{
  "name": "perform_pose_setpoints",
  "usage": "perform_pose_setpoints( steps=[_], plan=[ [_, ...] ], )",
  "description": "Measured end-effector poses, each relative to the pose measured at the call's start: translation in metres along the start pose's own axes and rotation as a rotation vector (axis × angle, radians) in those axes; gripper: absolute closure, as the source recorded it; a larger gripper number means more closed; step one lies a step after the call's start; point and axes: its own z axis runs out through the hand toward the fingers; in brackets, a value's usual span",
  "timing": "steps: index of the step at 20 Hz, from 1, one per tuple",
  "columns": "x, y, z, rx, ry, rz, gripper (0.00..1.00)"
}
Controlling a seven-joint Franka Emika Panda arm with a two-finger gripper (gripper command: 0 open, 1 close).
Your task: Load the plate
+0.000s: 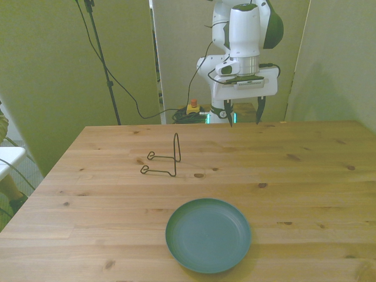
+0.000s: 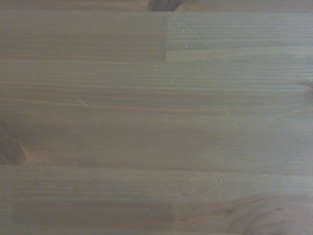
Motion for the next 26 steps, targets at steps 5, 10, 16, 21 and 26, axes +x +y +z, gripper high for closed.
perform_pose_setpoints(
  steps=[5,10,16,21,26],
  plan=[
    [0.005,-0.014,-0.01,0.018,0.013,-0.009,0.0],
    [0.034,-0.047,-0.048,0.063,0.041,0.009,0.0],
    [0.102,-0.094,-0.093,0.096,0.067,0.044,0.0],
    [0.164,-0.126,-0.101,0.099,0.068,0.081,0.0],
    [0.21,-0.146,-0.095,0.085,0.063,0.107,0.0]
  ],
)
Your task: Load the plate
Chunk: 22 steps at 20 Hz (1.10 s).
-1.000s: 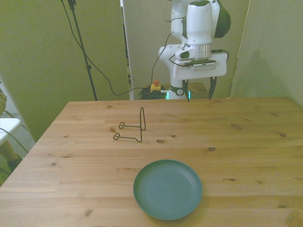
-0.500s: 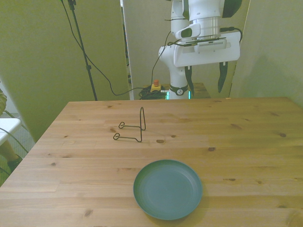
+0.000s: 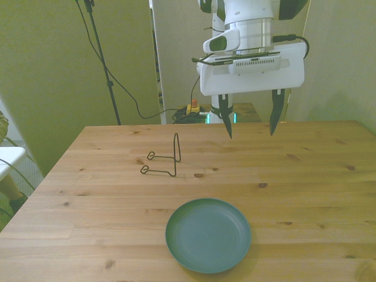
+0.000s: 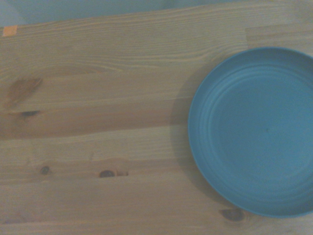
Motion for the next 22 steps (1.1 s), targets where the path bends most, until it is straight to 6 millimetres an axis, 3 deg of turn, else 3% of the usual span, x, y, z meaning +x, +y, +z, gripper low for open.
perform_pose_setpoints(
  steps=[5,15,22],
  plan=[
    [0.015,-0.011,0.003,-0.006,0.005,0.004,0.0],
    [0.04,-0.033,0.075,-0.083,0.035,0.026,0.0],
    [0.042,-0.043,0.128,-0.111,0.053,0.015,0.0]
  ],
)
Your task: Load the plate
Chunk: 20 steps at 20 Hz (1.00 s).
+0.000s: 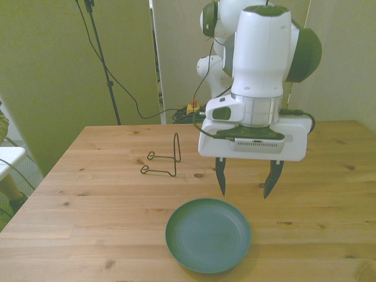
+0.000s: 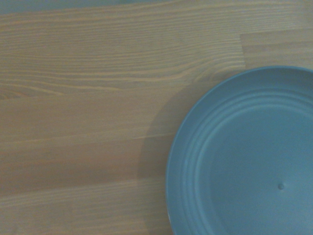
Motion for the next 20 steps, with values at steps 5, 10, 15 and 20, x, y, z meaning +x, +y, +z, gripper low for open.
perform_pose_setpoints(
  steps=[5,10,15,20],
  plan=[
    [0.0,0.004,0.021,-0.014,-0.004,0.002,0.0],
    [0.005,0.011,0.039,-0.023,0.006,0.01,0.0],
    [0.002,0.008,0.049,-0.03,0.014,-0.002,0.0],
    [-0.011,-0.004,0.054,-0.027,0.02,-0.03,0.0]
  ],
)
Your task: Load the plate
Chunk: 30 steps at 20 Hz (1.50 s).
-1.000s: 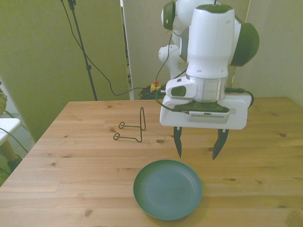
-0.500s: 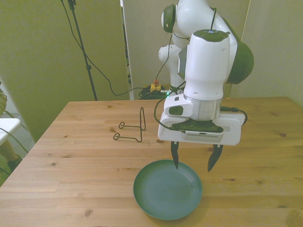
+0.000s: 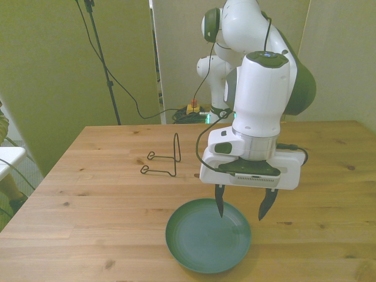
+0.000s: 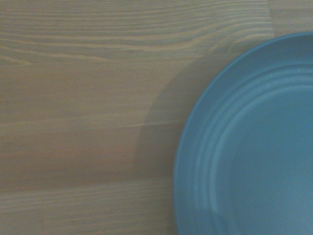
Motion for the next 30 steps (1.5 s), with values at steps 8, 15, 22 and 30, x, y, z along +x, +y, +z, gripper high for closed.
perform_pose_setpoints(
  steps=[8,15,22,30],
  plan=[
    [-0.008,-0.012,0.013,-0.02,0.017,-0.005,0.0],
    [-0.009,-0.025,0.02,-0.023,0.04,-0.004,0.0],
    [-0.007,-0.032,0.029,-0.031,0.051,-0.009,0.0],
    [-0.009,-0.037,0.034,-0.061,0.093,0.014,0.0]
  ],
)
